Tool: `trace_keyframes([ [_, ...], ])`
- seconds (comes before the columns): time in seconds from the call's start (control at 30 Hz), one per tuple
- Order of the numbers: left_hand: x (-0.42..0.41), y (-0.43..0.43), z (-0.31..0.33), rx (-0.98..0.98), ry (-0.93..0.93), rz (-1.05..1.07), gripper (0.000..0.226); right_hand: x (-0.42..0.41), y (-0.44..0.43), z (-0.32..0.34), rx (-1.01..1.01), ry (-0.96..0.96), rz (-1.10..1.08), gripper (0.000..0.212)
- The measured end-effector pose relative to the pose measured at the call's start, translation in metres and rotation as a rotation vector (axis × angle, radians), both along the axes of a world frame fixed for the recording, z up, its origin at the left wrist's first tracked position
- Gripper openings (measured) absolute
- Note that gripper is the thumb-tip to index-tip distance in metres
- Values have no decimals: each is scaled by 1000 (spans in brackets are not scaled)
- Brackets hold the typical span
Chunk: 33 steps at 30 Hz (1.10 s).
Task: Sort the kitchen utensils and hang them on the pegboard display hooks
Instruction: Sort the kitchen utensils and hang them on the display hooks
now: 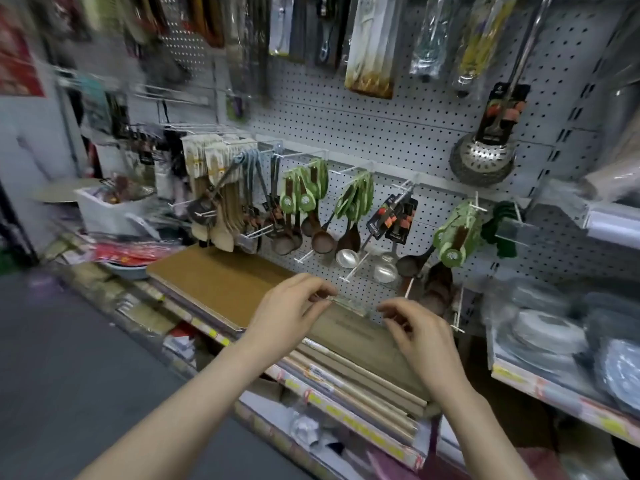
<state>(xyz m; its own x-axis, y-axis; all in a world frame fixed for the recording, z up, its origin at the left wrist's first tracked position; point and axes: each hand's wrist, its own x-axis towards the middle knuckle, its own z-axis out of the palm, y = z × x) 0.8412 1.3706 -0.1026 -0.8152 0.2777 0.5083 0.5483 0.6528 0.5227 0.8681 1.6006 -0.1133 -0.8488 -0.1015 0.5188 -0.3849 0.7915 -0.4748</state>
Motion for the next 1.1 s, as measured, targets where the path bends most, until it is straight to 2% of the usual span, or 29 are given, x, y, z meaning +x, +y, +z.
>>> trace_keyframes([
  [0.2, 12, -1, 0, -18, -26, -2, 18, 5, -9, 3, -38, -16, -6, 24],
  [0.63, -6, 25, -10, -147, -1, -53, 21, -3, 9, -4, 109, 1, -77, 26],
  [0.8, -30, 39, -18, -149, -26, -100, 22, -16, 17, -12, 127, -17, -103, 22],
  [1.1, -110, 62, -28, -131, -52, -213, 25, -74, 25, -22, 131, -78, -255, 29],
])
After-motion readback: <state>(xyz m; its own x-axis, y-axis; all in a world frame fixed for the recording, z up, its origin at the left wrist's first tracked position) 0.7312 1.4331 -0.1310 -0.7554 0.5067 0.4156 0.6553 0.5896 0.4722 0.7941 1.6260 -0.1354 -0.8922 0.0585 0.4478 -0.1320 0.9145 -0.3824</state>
